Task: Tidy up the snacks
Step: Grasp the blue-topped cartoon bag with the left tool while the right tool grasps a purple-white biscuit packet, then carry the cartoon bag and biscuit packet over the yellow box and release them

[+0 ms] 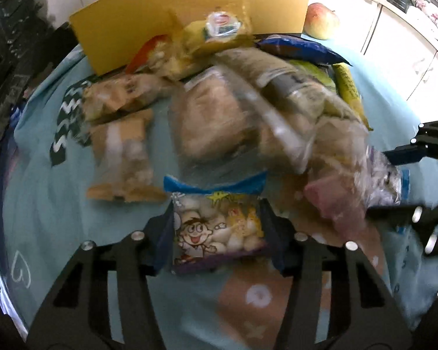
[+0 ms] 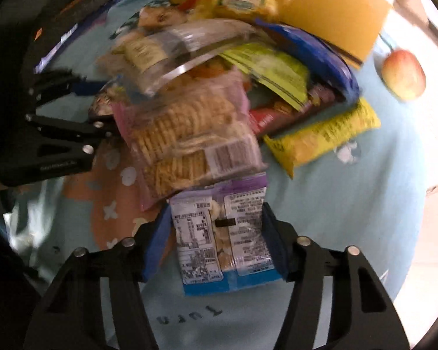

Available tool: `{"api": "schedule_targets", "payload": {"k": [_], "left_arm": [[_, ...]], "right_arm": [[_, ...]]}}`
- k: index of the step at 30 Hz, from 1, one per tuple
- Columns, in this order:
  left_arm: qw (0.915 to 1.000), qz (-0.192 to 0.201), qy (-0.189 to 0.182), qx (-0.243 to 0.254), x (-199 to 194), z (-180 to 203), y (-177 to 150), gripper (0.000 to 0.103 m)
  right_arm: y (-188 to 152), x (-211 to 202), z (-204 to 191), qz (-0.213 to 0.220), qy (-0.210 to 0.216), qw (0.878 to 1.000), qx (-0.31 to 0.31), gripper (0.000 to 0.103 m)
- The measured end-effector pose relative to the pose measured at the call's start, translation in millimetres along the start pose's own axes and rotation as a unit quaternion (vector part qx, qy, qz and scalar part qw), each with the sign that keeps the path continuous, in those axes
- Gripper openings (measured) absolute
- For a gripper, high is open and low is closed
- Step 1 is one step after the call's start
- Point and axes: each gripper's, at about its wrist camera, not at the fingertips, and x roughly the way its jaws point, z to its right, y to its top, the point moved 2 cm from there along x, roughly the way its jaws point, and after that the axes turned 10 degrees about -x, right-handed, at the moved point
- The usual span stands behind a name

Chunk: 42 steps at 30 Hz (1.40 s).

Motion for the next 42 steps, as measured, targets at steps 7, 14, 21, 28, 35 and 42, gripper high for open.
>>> {"api": "schedule_targets", "payload": {"k": [7, 14, 21, 28, 35, 42], "left_arm": [[0.9967, 0.034, -0.037, -0.063, -39.9, -34.5, -13.8, 0.054], [0.9910, 0.086, -0.055, -0.086, -83.5, -42.8, -2.3, 0.054], [0.9836, 0.132, -0.073, -0.098, -116.6, -50.4, 18.8, 0.054], [0.9764, 0.170, -0.083, -0.104, -144.5, -52.2, 41.8, 0.054], [0.9701, 0.200, -0.081, -0.112, -161.2, -51.7, 85.3, 0.054], [0.9628, 0.233, -0.071, -0.117, -169.7, -49.2, 151.0, 0.054]], "right_arm": [[-14.9, -29.9, 21.3, 0.035, 0.029, 0.996, 0.076, 0.056], [-7.8, -63.7, 28.3, 0.071, 0.027, 0.994, 0.080, 0.056], [4.9, -105.3, 31.3, 0.120, 0.028, 0.989, 0.086, 0.056], [29.9, -148.2, 37.2, 0.173, 0.029, 0.981, 0.087, 0.056], [64.4, -181.8, 55.6, 0.221, 0.016, 0.971, 0.086, 0.056], [121.2, -210.0, 84.3, 0.253, 0.004, 0.964, 0.084, 0.056]]}}
